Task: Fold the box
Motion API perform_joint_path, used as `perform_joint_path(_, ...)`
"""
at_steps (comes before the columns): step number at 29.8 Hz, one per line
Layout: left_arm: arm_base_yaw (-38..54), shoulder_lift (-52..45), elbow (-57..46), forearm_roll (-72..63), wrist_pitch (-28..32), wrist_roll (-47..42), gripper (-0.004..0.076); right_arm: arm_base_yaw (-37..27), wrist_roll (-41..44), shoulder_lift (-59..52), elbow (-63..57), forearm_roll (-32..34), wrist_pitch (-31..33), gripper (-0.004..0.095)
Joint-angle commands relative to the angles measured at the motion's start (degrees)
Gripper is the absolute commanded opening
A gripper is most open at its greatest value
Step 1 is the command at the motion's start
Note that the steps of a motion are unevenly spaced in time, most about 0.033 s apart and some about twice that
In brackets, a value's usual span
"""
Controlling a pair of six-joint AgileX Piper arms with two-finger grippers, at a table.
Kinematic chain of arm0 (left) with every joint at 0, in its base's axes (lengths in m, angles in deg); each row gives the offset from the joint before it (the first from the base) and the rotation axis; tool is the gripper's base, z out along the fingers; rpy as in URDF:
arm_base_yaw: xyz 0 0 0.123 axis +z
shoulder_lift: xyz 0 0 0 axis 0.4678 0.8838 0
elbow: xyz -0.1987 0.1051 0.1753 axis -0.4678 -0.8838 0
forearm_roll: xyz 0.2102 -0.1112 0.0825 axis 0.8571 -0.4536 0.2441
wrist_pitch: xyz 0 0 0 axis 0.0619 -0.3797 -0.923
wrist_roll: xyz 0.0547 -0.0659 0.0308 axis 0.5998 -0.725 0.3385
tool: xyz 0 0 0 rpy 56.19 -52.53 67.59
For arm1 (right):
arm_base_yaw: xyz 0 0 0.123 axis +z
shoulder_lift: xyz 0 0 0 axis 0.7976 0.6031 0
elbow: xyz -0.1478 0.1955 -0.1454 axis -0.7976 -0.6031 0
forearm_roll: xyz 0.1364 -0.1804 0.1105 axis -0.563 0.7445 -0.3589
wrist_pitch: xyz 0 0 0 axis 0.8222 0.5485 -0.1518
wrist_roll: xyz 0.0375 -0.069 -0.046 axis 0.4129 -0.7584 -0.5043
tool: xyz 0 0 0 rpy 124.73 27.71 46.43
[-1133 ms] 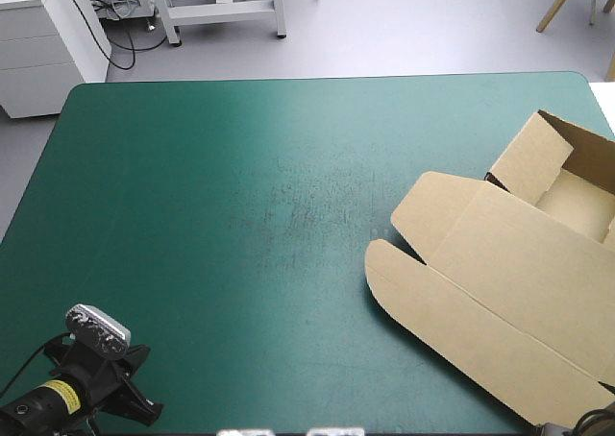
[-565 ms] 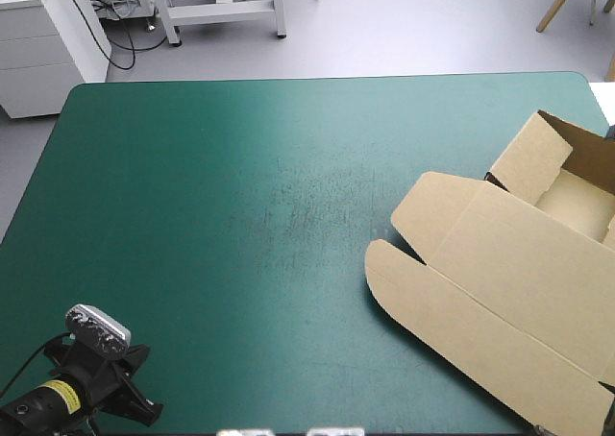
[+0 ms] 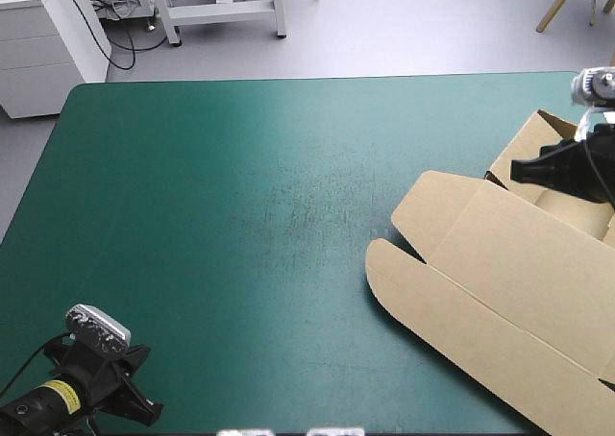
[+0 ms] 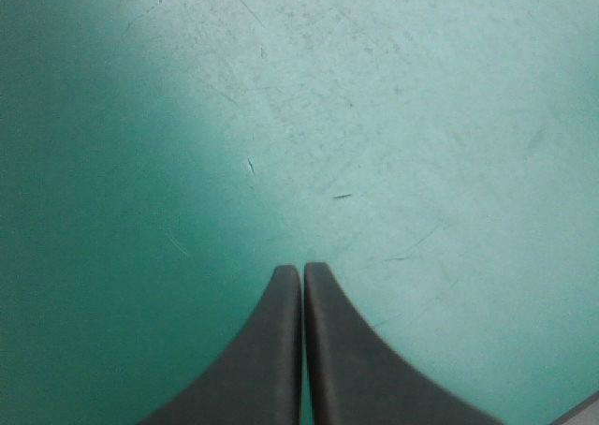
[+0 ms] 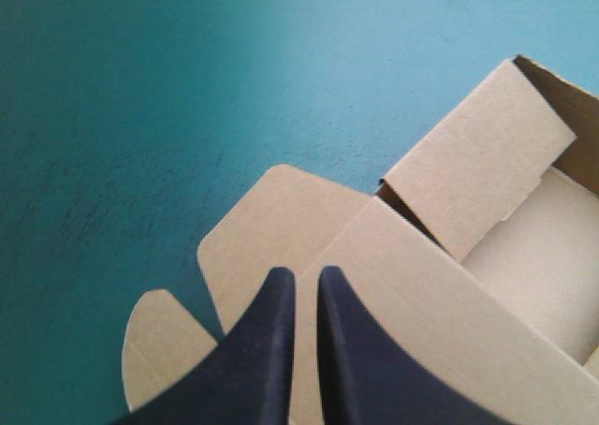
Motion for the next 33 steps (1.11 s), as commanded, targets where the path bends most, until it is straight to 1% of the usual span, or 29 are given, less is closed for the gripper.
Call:
perform_joint_path(1, -0.35, 0.60, 1.38, -0.03, 3.19, -0.57, -0.0010, 3.01, -0.64, -4.62, -3.41, 0.08, -2.34, 0.0035)
perform_joint_path(4, -0.35, 0.60, 1.38, -0.03, 3.19, -0.57, -0.0010, 3.66, -0.81, -9.45, -11.17, 0.08, -2.34, -0.0010)
perform_joint_path(11, -0.35, 0.60, 1.38, -0.70, 3.09, -0.57, -0.0010, 3.66, -3.17, -21.50, -28.81, 1.13, -2.94, -0.0014)
perform_joint_path(20, -0.35, 0.60, 1.38, -0.70, 3.09, -0.57, -0.0010, 3.66, -3.03, -36.64, -46.66, 0.95, -9.69, -0.0015)
perform_joint_path(25, -0.35, 0.60, 1.38, -0.70, 3.09, -1.21, -0.0010, 3.66, -0.14, -43.80, -52.36, 1.94, -11.03, -0.0014)
perform_joint_path(28, -0.35, 0.60, 1.38, -0.70, 3.09, -1.79, -0.0010, 3.66, 0.00, -46.99, -54.46, 3.78, -11.33, -0.0014)
perform_joint_path(33, -0.35, 0.60, 1.38, -0.70, 3.09, -1.79, -0.0010, 3.66, 0.00, -50.43, -56.62, 4.14, -13.76, -0.0014)
